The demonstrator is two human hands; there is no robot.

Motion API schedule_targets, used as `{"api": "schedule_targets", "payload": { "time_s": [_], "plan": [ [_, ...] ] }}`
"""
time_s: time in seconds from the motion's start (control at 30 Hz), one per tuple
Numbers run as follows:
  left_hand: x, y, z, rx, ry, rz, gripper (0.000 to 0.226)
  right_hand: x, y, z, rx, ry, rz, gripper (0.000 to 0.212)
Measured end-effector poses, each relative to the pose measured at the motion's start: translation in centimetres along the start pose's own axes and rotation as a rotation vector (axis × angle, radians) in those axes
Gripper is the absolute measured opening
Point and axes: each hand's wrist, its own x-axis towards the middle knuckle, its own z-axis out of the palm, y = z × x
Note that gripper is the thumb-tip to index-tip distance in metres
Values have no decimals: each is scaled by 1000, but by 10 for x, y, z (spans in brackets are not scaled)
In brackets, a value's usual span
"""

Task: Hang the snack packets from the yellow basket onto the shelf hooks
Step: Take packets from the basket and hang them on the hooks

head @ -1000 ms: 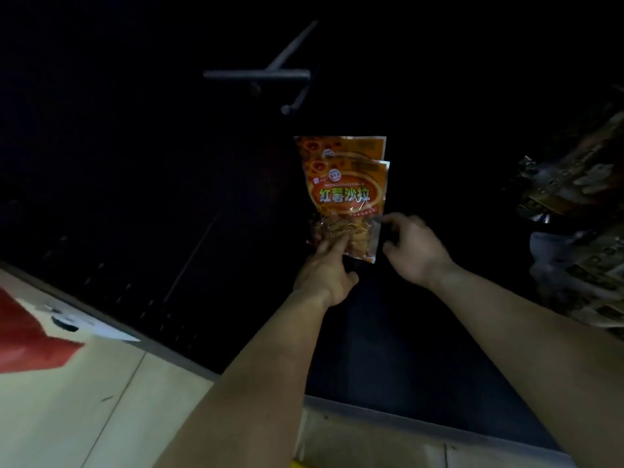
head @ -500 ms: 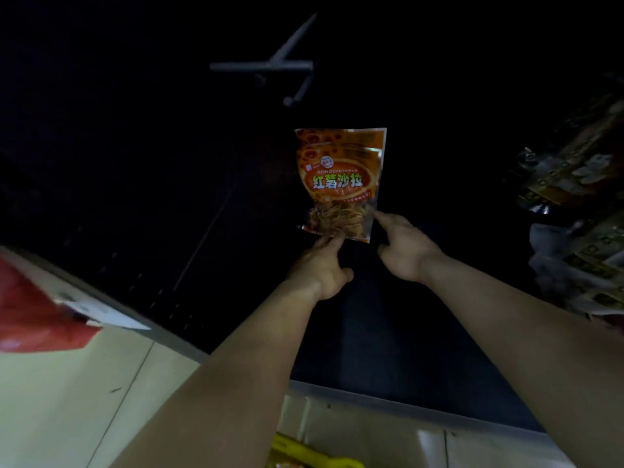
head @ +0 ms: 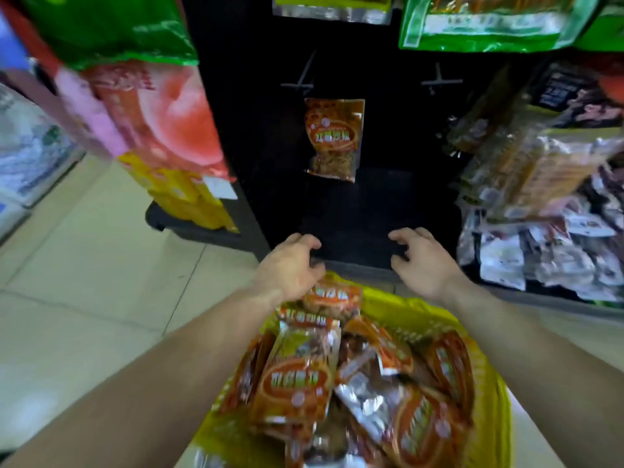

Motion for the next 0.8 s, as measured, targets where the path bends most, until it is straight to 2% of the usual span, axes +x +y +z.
{"api": "schedule_targets", "payload": {
  "time_s": [0.13,0.2,0.3,0.37,0.47,0.6,0.67,0.73,0.8],
  "plan": [
    [-73,-4,33,-10,-55,1,41,-80,4,21,-84,51,-81,39],
    [-96,-5,52,-18,-132,-29,46,-108,8,35,-127,-12,-61,43],
    [-120,-9,77,-18,-218,-12,51,-135,17,57,-240,-231,35,72],
    [-132,-16,88,49,-279,27,60,-143,26,71,-335,-298,76,84],
    [-143,-28,95,142,-397,8,75,-144,34,86,-343,-213,78,72],
    [-150,-40,100,80,-470,-65,97,-134,29,93,-254,-104,-63,35],
    [-152,-43,101,91,-506,-78,102,-128,21,93,-180,-73,-116,31],
    [-152,-43,102,82,-421,-41,77,-123,15,89,-110,-13,-117,29],
    [-151,-41,99,68,-297,-23,34,-119,10,82,-73,40,-104,28]
  ]
}}
